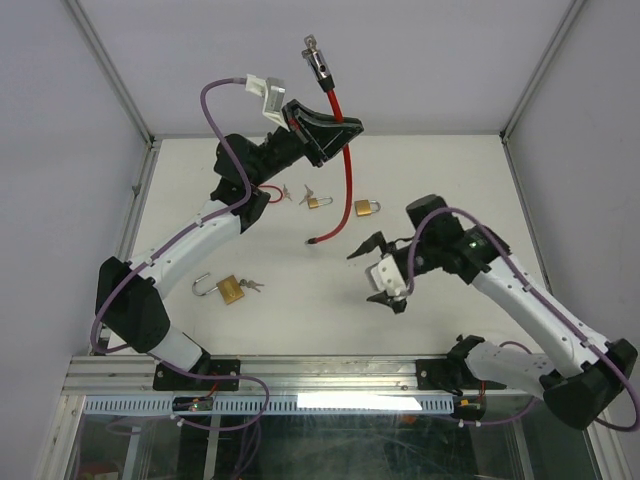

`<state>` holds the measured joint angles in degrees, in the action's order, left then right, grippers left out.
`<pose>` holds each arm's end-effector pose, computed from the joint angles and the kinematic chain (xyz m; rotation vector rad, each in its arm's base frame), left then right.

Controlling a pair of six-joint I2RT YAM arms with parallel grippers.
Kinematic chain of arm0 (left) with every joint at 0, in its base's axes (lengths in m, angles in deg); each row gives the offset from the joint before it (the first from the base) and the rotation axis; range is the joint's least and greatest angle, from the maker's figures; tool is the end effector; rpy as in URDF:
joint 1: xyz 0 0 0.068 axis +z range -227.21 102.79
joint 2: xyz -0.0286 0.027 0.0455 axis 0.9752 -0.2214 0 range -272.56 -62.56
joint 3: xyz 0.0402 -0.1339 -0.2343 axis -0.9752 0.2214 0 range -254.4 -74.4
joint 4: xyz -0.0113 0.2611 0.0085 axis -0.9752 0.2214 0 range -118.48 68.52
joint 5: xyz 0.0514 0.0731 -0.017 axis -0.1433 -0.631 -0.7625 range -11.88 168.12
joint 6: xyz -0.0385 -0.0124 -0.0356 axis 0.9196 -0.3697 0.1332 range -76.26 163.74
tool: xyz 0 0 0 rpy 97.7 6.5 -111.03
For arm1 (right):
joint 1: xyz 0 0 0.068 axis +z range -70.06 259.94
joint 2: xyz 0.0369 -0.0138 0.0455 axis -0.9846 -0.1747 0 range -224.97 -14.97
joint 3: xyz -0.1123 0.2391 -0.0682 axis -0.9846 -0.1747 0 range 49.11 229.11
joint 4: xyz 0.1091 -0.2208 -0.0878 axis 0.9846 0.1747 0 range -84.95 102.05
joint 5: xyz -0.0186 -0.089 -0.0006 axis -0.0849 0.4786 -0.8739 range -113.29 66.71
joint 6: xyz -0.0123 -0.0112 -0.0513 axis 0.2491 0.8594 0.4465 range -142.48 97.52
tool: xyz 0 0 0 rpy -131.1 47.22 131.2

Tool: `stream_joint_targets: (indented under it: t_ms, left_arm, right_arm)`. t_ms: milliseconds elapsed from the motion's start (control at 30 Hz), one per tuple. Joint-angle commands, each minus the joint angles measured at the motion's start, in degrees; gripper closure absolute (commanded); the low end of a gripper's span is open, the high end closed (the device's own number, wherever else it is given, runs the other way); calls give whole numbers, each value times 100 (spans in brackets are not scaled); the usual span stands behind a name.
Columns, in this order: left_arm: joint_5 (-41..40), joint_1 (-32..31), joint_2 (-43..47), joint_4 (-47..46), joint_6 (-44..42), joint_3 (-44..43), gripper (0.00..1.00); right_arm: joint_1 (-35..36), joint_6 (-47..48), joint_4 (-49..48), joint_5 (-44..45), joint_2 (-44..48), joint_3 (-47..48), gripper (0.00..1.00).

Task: Lock with the key
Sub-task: Adjust the lock, then lock the lock.

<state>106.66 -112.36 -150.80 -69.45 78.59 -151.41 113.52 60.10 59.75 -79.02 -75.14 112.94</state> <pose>0.2807 -0.2185 0.4408 0.4938 1.1193 -1.3409 0.1407 0.1289 0.3449 -1.9520 0.7620 0.6886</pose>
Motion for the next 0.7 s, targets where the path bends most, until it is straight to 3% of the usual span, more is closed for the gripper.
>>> stream_joint_targets:
  t_ms: [0, 167, 267, 300, 367, 433, 667]
  left_arm:
    - [-536, 17, 310, 217, -146, -297, 100]
    - [-724, 20, 240, 385, -148, -357, 100]
    - [-752, 18, 205, 450, -98, -391, 100]
    - [-753, 20, 211, 476, -83, -392, 100]
    - [-761, 19, 220, 501, -47, -386, 100]
    - [-749, 21, 236, 523, -13, -384, 100]
    - [-662, 18, 277, 564, 88, -403, 100]
  right_arm:
    - [1230, 566, -859, 2301, -128, -609, 4]
    - [3425, 263, -2804, 5919, -751, -1421, 3]
    - [3796, 921, -4451, 7177, -1391, -1937, 3]
    - [3826, 921, -5239, 7177, -1676, -2128, 3]
    - [3838, 1931, -6760, 8221, -2341, -2333, 1]
    - [3785, 2308, -7882, 8551, -2848, -2321, 1]
    - [3306, 3083, -9208, 8382, -3570, -2273, 1]
